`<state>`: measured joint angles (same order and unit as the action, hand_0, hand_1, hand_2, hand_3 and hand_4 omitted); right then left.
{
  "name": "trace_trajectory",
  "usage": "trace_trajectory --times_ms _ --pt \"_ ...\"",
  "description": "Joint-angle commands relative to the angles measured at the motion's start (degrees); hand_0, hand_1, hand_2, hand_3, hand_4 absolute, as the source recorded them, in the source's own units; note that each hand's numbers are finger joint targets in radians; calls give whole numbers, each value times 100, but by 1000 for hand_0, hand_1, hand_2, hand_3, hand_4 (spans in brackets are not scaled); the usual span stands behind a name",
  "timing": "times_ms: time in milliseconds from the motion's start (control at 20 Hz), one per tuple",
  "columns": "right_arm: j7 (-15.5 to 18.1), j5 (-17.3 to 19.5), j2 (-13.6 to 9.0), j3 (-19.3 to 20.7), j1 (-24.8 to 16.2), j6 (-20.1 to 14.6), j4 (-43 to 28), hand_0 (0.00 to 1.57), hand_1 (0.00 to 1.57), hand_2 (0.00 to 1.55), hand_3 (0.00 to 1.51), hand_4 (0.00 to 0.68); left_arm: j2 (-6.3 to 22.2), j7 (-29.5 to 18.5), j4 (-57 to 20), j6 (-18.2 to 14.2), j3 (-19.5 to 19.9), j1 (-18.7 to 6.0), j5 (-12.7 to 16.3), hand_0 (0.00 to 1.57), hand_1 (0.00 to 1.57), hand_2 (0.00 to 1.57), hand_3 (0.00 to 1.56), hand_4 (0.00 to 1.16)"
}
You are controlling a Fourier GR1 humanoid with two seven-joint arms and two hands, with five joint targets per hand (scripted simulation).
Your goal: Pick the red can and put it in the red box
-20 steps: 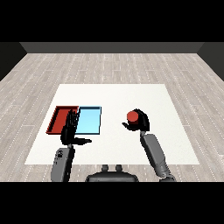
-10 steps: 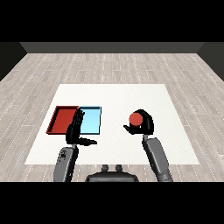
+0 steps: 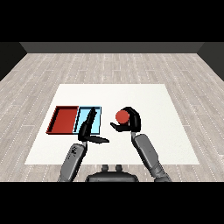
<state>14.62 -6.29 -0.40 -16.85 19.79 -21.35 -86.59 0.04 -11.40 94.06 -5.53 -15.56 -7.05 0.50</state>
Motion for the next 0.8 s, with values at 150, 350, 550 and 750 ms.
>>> trace_trajectory --times_ms 150,350,550,750 --pt "245 -148 39 -214 361 -156 128 1442 1442 1430 1395 616 -4 42 -626 -391 -485 -441 147 0 0 0 0 0" --pt "-32 -53 39 -205 167 -30 -272 1445 1445 1439 1395 634 -4 -454 -1541 -704 -596 -716 382 0 0 0 0 0" --pt "63 -96 40 30 624 113 225 1462 1462 1442 1391 659 -4 -365 -1483 -1162 -1121 -638 496 0 0 0 0 0" --pt "58 -130 40 -411 298 -280 -82 1462 1462 1435 1392 653 -3 -425 -1614 -718 -736 -751 679 0 0 0 0 0"
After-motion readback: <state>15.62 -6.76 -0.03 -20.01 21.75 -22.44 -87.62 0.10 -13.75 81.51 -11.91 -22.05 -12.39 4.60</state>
